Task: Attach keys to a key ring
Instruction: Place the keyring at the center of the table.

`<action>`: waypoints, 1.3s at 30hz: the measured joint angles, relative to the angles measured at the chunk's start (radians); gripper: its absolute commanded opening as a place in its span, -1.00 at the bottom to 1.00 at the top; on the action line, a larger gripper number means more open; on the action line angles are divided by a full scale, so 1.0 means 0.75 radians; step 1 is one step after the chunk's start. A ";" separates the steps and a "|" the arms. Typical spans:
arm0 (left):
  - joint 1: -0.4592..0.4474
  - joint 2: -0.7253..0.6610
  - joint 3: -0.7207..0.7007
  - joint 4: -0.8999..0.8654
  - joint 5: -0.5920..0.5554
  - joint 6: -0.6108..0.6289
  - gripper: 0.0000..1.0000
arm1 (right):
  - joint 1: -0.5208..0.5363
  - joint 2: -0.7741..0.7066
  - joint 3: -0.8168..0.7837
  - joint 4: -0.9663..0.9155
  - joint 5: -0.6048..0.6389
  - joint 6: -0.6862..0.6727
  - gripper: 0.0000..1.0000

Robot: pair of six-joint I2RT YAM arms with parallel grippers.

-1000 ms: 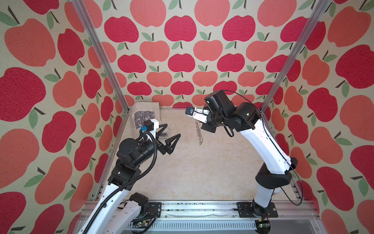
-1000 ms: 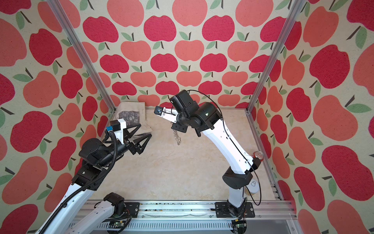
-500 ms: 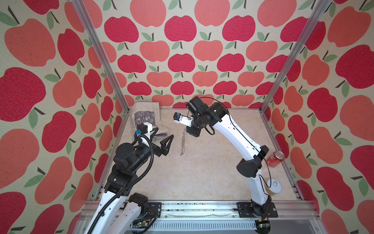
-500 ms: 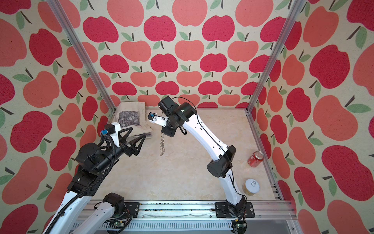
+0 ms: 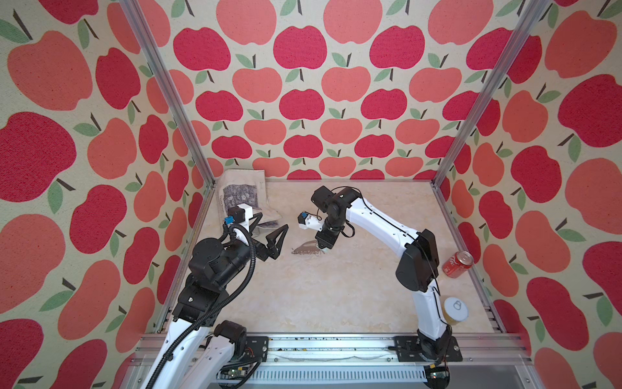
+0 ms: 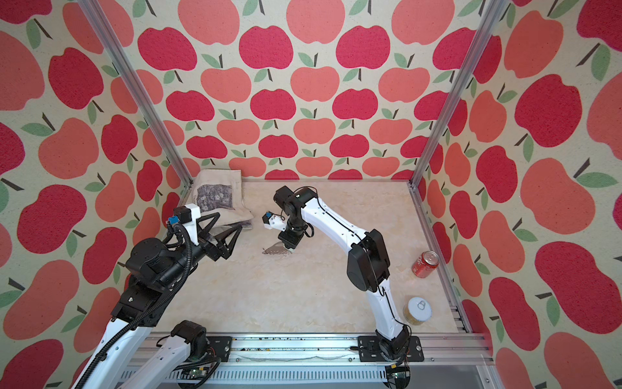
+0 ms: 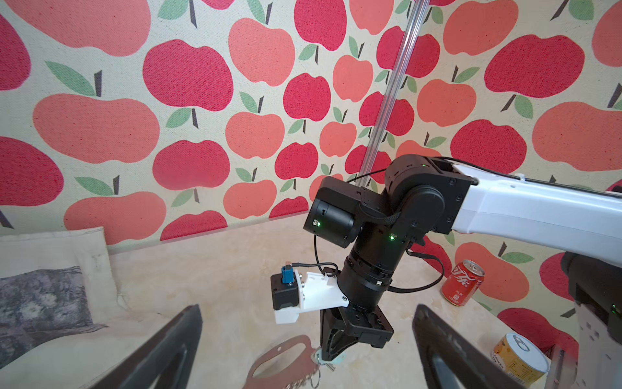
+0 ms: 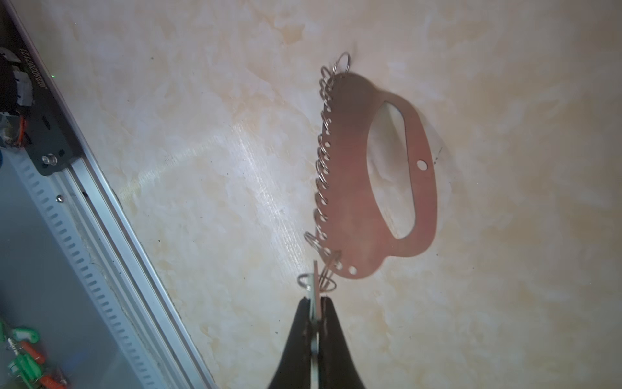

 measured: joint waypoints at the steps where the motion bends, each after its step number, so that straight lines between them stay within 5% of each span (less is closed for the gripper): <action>1: 0.001 0.001 0.000 0.000 0.001 0.000 1.00 | -0.010 -0.024 -0.063 0.017 -0.006 0.014 -1.00; 16: 0.001 0.051 0.000 0.001 0.014 -0.001 0.99 | -0.073 -0.222 -0.614 0.224 0.020 0.221 -0.97; 22: 0.001 0.064 0.000 0.001 0.014 -0.004 0.99 | -0.127 -0.271 -0.824 0.319 0.084 0.354 -0.41; 39: 0.016 0.183 -0.056 -0.006 -0.096 -0.005 0.99 | -0.190 -0.619 -1.056 0.614 0.288 0.535 0.21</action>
